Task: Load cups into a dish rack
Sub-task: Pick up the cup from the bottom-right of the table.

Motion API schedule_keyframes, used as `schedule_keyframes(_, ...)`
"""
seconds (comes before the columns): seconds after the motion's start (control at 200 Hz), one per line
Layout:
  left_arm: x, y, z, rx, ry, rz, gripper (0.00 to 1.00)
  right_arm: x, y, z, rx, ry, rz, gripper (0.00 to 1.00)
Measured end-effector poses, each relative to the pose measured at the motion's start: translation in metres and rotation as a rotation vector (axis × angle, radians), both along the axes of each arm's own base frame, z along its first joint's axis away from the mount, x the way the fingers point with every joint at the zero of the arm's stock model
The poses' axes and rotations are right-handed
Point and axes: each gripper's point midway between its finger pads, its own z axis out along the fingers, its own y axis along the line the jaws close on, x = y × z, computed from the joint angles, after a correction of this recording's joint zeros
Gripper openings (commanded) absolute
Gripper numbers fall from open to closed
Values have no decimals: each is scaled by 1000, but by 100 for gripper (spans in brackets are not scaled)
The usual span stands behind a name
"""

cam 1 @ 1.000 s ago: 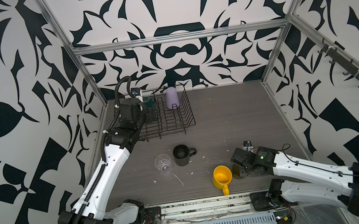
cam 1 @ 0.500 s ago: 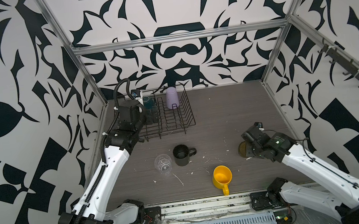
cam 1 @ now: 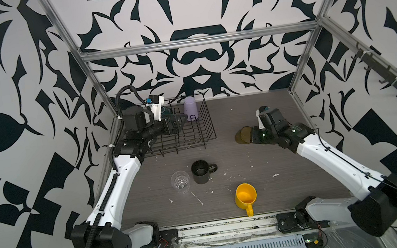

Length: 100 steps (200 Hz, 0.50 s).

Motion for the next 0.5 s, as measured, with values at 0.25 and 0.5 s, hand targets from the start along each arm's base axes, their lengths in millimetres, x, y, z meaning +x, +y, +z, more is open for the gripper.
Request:
schedule_keyframes(0.25, -36, -25, 19, -161, -2, -272, 99, 24, 57, 47, 259, -104, 163, 0)
schedule_keyframes(0.5, -57, -30, 29, -209, -16, -380, 99, 22, 90, 80, 466, -153, 289, 0)
